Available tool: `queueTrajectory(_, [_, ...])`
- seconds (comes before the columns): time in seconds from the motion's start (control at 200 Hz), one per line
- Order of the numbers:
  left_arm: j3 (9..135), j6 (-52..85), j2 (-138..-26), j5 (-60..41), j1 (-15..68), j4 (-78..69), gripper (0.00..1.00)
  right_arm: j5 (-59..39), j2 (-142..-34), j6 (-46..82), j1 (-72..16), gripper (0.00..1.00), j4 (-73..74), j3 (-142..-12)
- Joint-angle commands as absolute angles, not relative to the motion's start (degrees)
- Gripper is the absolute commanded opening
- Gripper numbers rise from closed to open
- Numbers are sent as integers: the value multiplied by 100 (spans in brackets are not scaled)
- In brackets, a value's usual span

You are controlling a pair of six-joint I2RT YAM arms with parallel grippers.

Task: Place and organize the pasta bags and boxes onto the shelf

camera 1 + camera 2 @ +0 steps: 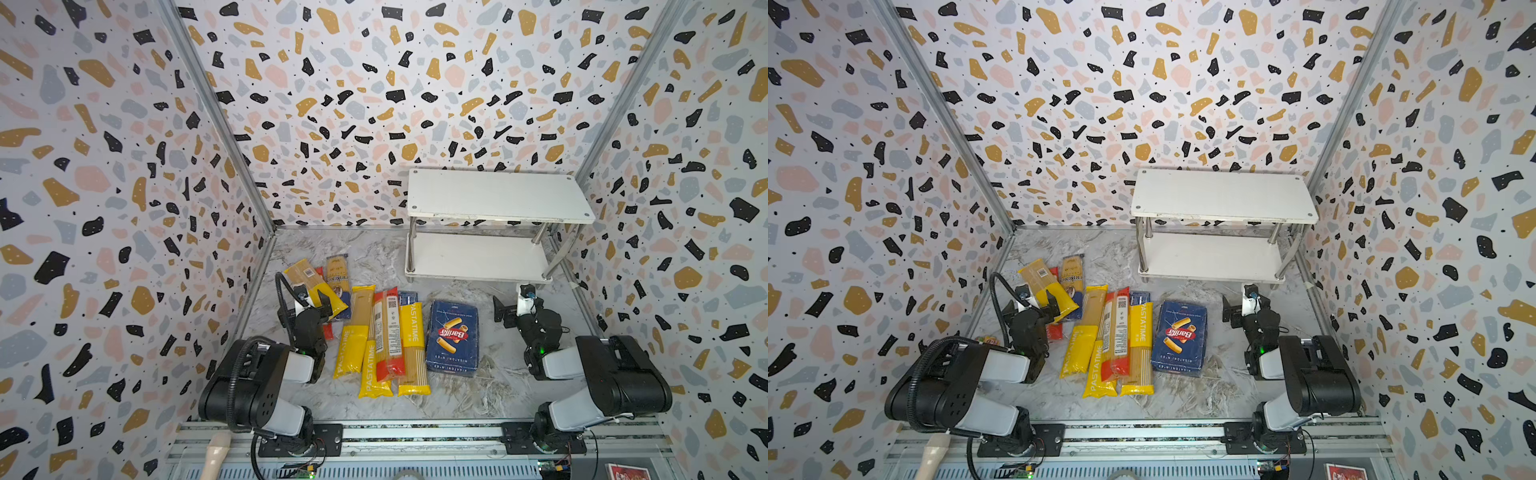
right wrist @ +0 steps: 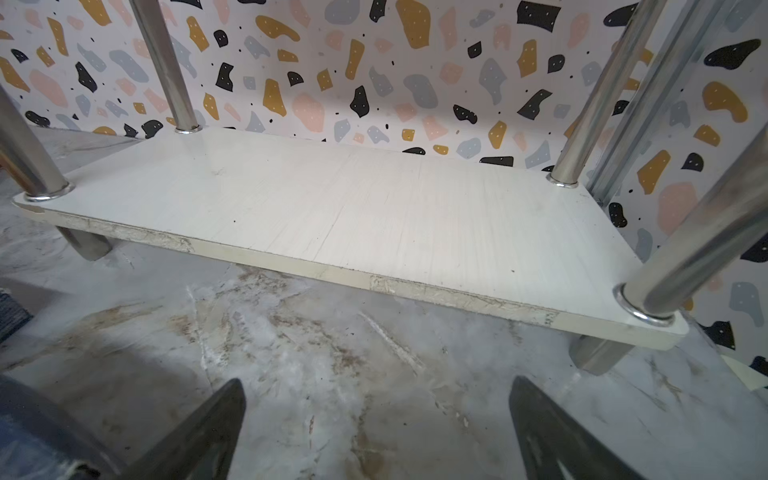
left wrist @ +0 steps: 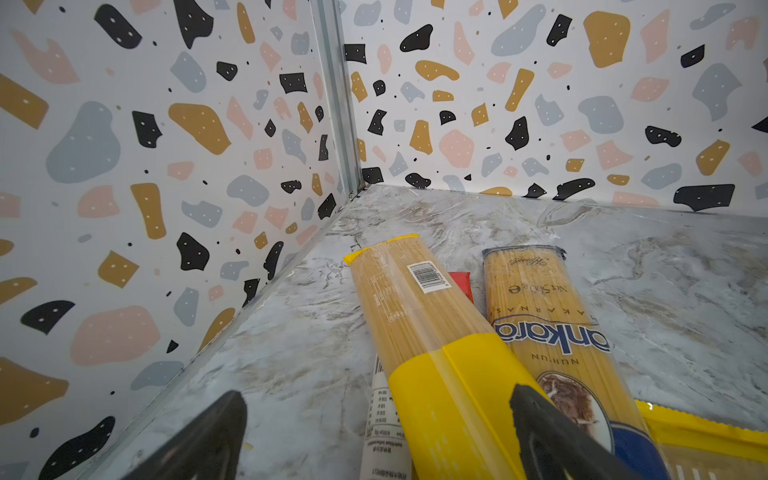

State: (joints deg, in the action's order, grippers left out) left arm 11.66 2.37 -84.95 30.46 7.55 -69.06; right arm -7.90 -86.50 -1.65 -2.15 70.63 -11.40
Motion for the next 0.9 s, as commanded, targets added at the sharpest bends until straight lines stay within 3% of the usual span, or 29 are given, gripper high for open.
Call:
queueTrajectory(0.0, [1151, 268, -8412, 3069, 738, -7159, 99, -751, -8525, -229, -231, 99, 7038, -1239])
queueTrajectory(0.891, [1178, 255, -8434, 3058, 738, -7119, 100, -882, -8536, -195, -149, 99, 7015, -1265])
